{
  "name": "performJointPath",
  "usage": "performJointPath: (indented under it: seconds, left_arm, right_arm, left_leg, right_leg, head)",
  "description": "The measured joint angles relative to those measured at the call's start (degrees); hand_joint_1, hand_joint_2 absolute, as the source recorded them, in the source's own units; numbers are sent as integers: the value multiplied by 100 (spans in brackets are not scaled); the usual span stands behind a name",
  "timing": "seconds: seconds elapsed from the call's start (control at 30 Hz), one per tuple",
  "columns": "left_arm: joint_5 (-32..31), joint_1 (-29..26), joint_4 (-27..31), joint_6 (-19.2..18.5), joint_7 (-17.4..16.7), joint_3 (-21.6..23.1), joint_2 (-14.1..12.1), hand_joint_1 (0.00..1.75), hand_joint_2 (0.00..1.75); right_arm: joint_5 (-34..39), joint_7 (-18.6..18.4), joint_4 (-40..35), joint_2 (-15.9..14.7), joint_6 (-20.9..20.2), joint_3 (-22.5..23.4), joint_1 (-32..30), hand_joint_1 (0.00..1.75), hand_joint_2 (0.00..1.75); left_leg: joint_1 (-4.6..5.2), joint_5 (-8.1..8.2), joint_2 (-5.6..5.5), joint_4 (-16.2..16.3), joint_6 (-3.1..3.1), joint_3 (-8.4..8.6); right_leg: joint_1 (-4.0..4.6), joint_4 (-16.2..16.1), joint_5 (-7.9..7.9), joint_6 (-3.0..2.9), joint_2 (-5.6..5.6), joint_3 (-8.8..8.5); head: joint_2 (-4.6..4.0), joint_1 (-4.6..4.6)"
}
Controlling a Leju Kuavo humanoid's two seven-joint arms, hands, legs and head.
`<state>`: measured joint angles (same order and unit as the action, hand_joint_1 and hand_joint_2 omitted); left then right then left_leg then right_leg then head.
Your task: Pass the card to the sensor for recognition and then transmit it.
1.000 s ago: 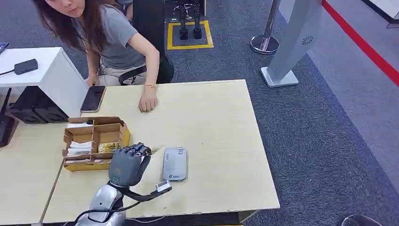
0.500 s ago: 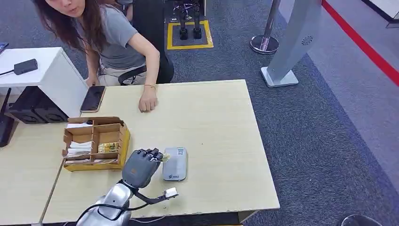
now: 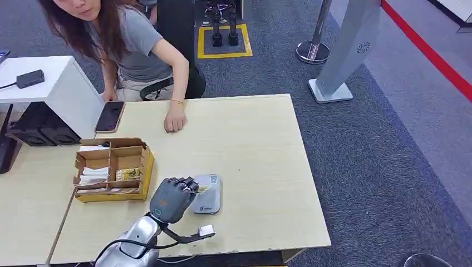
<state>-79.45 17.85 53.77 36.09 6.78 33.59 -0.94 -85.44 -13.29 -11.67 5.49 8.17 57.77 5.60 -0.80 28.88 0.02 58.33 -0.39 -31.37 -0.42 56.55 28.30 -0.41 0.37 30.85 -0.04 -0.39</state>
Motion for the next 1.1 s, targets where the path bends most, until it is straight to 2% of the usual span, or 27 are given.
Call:
performJointPath:
  seconds: [0.13,0.43,0.77,1.1]
  left_arm:
    - [42,53,-48,-59,44,39,11,175,175]
    - [-155,188,-238,-193,-181,146,0,175,175]
    - [-177,393,-496,-702,-264,278,2,175,175]
    - [-70,464,-654,-721,-262,319,9,175,175]
  right_arm:
    - [-2,13,0,0,11,0,0,0,175]
    - [-11,15,0,0,26,0,0,0,175]
    - [-11,48,0,0,28,0,0,0,175]
    - [-13,48,0,0,31,0,0,0,175]
  left_leg:
    - [0,0,0,0,0,0]
    - [0,0,0,0,0,0]
    - [0,0,0,0,0,1]
    - [0,-2,0,0,2,1]
  right_leg:
    - [0,0,0,0,0,0]
    - [0,0,0,0,0,0]
    - [0,0,0,0,0,-1]
    - [0,0,-1,0,0,-2]
  head:
    - [0,0]
    - [0,0]
    - [0,0]
    - [0,0]
